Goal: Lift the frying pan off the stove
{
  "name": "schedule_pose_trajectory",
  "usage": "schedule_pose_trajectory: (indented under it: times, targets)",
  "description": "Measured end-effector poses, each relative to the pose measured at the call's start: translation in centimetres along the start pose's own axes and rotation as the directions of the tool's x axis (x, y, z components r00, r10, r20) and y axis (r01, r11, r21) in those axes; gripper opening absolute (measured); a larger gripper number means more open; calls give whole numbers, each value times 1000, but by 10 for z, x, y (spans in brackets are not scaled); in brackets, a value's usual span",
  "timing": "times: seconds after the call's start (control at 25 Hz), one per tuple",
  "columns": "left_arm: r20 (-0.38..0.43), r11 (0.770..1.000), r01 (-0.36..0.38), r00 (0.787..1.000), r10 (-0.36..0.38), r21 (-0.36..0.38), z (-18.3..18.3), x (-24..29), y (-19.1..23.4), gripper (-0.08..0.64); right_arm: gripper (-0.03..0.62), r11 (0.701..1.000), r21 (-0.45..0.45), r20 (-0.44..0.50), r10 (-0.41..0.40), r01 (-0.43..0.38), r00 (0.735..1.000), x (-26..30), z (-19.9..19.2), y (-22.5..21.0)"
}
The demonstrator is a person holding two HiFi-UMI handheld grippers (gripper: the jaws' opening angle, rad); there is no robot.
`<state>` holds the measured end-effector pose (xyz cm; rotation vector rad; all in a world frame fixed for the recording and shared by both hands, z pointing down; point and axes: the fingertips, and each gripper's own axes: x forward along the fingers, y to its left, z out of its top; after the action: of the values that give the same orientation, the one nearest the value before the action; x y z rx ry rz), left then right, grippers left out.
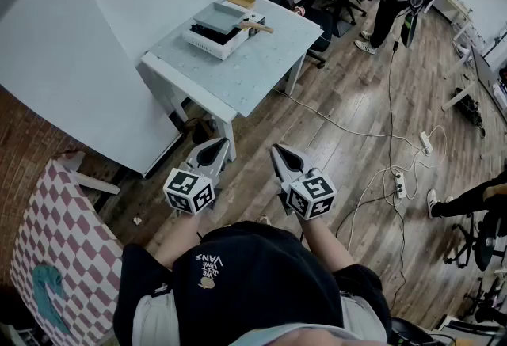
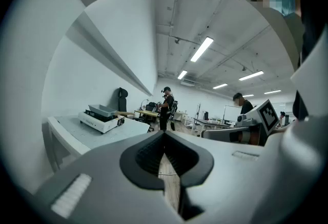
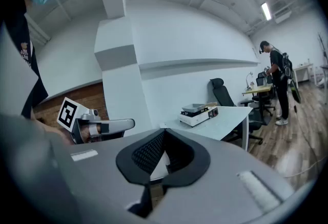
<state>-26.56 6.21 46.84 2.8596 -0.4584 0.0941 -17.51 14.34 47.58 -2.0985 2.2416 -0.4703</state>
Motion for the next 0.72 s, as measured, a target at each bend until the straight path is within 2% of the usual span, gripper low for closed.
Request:
schedule_pose_trajectory:
  times: [0.12, 0.16, 0.2, 0.24, 0.28, 0.32, 0.48, 0.72]
  targets:
    - [24, 999, 2, 1000, -1, -41, -1, 14, -2, 7, 4, 999, 49, 43, 4, -7, 999, -1, 4, -20]
    - [28, 998, 5, 1000, -3, -64, -1, 18, -3, 49, 3, 998, 61, 53, 4, -7, 999, -2, 5, -26]
    - [29, 996, 6, 1000, -4, -88, -2, 22, -4, 144, 8, 997, 73, 62, 7, -11, 998, -2, 7, -32]
    - [26, 994, 6, 1000, -3, -107, -4, 26, -5, 193, 90, 996, 85, 72, 12, -18, 997, -3, 8, -38]
    - [22, 993, 4, 1000, -2, -120, -6, 30, -6, 193, 147, 995, 94, 78, 20, -27, 997, -4, 9, -43]
    - [21, 992, 2, 1000, 0, -128, -8, 34, -8, 193, 158, 995, 96, 77, 29, -37, 997, -5, 9, -48]
    - [38, 988, -19, 999, 25, -153, -15, 44, -13, 193, 164, 995, 83, 45, 58, -62, 997, -3, 4, -65]
    - [14, 985, -42, 999, 45, -166, -19, 61, -8, 193, 164, 990, 111, 27, 81, -84, 996, 9, 4, -83]
